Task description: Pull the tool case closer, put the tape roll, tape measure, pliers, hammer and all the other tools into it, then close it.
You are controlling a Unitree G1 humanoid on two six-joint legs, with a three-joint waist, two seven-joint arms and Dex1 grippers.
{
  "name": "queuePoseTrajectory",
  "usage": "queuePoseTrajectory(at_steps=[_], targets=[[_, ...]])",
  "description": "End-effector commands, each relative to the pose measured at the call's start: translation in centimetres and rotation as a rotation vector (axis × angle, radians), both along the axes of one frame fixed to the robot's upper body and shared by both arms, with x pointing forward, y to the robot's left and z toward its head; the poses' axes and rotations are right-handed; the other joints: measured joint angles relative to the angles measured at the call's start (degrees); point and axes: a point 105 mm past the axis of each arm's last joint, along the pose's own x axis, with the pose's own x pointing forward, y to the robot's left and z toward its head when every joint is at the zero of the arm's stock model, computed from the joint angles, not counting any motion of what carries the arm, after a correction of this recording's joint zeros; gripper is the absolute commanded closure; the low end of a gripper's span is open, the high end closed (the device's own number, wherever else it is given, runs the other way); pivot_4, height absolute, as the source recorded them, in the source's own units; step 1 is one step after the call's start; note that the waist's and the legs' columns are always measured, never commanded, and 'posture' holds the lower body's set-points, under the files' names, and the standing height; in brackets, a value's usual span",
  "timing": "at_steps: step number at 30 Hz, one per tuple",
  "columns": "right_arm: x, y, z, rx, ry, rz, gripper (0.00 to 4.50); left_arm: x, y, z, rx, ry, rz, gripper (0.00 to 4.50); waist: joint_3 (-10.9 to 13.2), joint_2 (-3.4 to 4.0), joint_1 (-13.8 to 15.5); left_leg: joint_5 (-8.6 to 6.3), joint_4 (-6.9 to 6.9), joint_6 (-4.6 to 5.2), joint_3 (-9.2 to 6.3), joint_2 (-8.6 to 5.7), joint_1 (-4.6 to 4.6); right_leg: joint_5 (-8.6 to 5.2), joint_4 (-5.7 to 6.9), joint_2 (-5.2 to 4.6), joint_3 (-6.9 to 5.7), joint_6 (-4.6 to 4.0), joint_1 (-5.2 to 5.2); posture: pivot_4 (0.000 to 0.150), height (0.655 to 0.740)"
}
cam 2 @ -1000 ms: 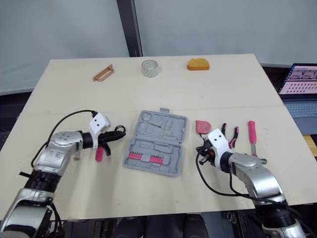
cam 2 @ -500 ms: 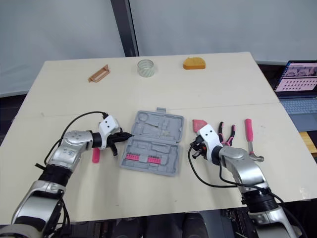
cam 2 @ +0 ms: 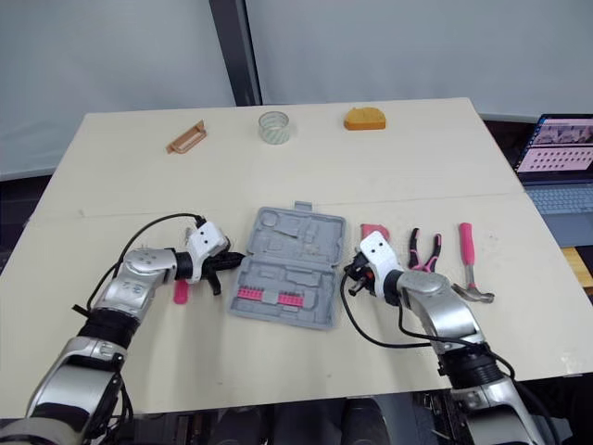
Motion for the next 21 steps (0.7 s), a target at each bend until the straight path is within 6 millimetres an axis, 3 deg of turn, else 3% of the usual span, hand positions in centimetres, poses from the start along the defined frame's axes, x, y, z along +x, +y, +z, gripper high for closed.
queuePoseTrajectory(at_steps=[1,14,21], targets=[[0.0,0.5,0.8,0.007,-0.032,0.040,4.50,0.0,-0.5,0.6,-0.010,-0.023,-0.026,4.47,0.00,0.00,0.02,0.00,0.00,0.00,0.00,0.00,0.00,0.00,0.01,0.00,0.00,0.00,0.00,0.150,0.7349],[-1.2,1.4,0.2,-0.010,-0.022,0.120,4.50,-3.0,-1.9,-0.5,-0.023,0.036,-0.100,4.47,0.00,0.00,-0.04,0.00,0.01,0.00,0.02,0.03,0.04,0.00,0.06,0.00,0.00,0.00,0.01,0.150,0.7349],[-2.9,1.5,0.2,-0.030,-0.010,0.197,4.50,-5.3,-2.0,-0.6,-0.024,0.063,-0.115,4.47,0.00,0.00,0.05,0.00,0.01,0.00,0.04,0.04,0.05,0.00,0.06,0.00,0.01,0.00,0.01,0.150,0.7349]])
